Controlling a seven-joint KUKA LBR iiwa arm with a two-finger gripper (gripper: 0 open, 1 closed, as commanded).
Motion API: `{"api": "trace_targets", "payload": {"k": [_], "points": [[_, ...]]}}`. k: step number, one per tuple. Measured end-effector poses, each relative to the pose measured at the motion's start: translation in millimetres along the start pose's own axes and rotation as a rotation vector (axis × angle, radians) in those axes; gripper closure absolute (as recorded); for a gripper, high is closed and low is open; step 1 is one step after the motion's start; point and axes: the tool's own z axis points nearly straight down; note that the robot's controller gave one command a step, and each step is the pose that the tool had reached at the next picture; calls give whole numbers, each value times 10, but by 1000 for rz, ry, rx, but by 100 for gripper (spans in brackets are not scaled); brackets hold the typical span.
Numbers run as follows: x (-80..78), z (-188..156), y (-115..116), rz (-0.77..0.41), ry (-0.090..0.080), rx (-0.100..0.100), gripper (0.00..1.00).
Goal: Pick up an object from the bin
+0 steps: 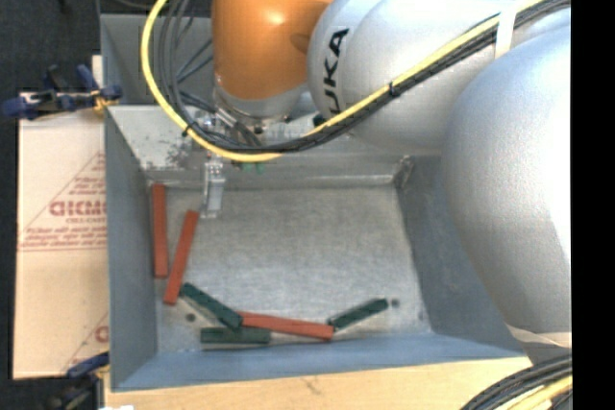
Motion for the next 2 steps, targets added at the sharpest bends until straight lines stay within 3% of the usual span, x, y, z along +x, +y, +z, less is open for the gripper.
{"api": "trace_targets", "payload": {"k": [1,2], "points": [[97,1181,75,-143,7,4,0],[278,1614,-120,-368,4,2,0]]}}
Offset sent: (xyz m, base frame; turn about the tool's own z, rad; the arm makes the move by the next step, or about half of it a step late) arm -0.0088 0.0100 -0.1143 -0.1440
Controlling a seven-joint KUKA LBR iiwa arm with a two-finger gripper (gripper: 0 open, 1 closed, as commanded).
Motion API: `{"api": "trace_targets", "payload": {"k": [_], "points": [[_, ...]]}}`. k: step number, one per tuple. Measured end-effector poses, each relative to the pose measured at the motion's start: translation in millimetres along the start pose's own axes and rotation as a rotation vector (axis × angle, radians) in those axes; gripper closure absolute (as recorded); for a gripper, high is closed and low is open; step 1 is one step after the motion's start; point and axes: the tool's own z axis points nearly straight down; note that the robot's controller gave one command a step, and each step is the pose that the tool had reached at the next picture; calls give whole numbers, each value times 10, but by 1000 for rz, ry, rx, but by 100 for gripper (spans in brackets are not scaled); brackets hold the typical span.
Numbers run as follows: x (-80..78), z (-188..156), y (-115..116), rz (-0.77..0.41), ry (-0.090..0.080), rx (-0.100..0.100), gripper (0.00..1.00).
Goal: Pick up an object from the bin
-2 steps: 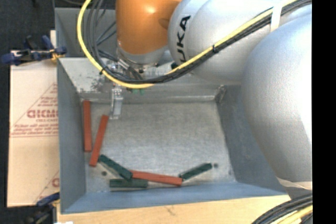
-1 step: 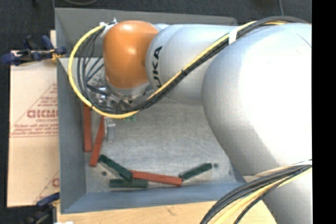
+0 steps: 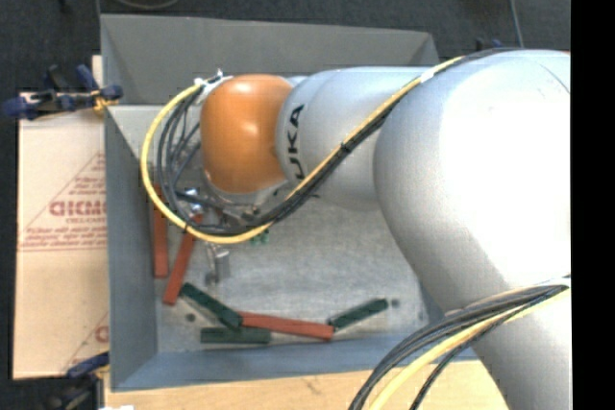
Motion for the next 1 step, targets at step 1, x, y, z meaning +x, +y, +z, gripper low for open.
{"api": "trace_targets", "payload": {"k": [1], "points": [[391,-41,393,-480,2,11,0]]}}
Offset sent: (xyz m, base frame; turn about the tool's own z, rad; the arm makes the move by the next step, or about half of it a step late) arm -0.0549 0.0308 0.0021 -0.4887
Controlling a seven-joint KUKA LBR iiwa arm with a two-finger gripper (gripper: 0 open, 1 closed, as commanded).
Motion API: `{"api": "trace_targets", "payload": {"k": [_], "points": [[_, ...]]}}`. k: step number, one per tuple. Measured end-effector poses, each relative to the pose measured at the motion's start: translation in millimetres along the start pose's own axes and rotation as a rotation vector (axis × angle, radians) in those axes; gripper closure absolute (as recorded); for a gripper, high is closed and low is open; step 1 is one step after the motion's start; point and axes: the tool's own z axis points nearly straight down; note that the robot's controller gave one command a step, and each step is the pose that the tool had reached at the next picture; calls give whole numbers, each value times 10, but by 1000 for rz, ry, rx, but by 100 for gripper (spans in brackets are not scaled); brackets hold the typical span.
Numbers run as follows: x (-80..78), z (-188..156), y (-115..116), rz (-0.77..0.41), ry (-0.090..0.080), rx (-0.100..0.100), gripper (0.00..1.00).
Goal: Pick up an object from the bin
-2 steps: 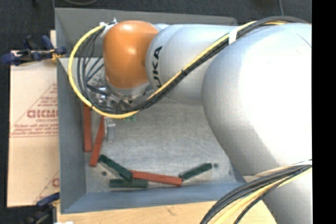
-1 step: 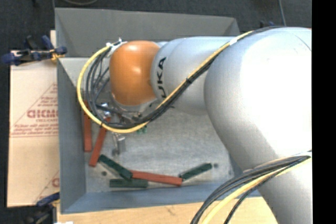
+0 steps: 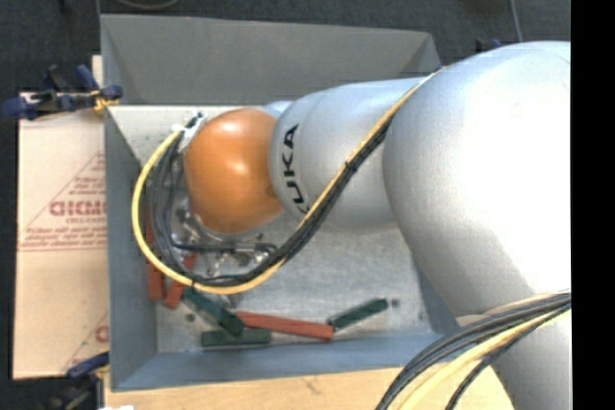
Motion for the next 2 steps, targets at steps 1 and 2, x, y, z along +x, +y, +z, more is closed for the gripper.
{"api": "trace_targets", "payload": {"k": [1,2], "points": [[-27,9,57,1,-6,-9,100],[-136,-1293,-272,2,-16,-4,100]]}}
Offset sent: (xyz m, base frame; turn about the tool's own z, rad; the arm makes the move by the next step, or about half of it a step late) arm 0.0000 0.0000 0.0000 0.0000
